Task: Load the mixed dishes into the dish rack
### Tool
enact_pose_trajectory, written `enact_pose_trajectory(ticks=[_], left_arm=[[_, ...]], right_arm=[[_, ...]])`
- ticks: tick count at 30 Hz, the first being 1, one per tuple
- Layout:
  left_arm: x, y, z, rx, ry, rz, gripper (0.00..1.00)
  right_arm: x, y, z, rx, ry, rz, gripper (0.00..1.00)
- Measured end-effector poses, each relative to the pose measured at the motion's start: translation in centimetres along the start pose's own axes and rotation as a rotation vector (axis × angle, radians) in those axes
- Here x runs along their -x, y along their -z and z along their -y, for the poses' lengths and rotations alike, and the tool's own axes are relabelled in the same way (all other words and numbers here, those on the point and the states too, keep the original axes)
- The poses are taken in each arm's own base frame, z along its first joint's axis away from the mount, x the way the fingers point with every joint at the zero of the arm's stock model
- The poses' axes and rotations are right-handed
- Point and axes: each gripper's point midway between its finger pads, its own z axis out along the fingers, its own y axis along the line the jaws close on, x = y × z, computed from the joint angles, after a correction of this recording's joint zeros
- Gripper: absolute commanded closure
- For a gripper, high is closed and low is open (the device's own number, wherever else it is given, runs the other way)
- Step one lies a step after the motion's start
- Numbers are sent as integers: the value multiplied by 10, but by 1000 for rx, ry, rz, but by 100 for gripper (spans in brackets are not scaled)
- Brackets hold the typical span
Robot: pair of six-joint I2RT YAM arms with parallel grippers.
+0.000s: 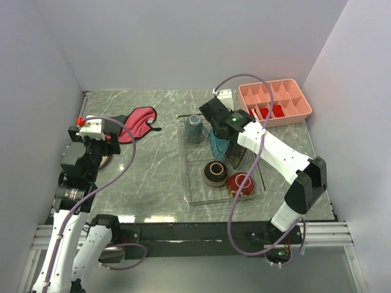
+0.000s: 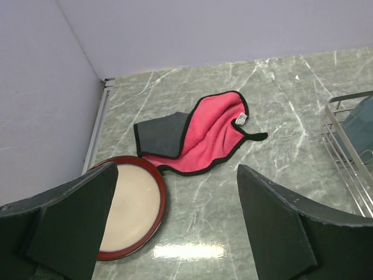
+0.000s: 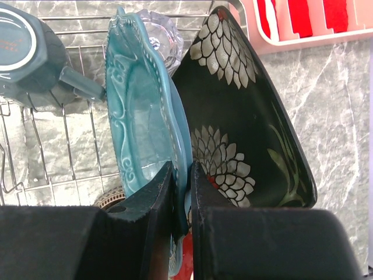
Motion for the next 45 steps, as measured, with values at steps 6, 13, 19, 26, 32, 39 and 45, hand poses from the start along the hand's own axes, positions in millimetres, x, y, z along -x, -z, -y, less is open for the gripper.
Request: enact_pose_trajectory(ticks=[6,13,19,26,32,39,45], left_arm=[[-1,-2,6,-26,21,-3,11],[-8,-4,12,-51,46,-11,11],[-9,-6,14,-58,50,-12,11],[-7,-5,14,-60,55,-5,11],[-9,-2,16,-69,59,2,11],[-11,-2,17,-75,63,-3,11],[-14,-3,18,-77,65,-6,8]], right_arm=[[2,-1,-1,8,26,8,100],[9,-2,-5,15,62,10,100],[10,-6,-9,18,86,11,100],[9,-5,-14,30,94,13,69],[7,-9,-44,121,92,11,50],[-6,-16,-63,170,109,-28,31],[-4,-14,-62,168,111,-20,25]])
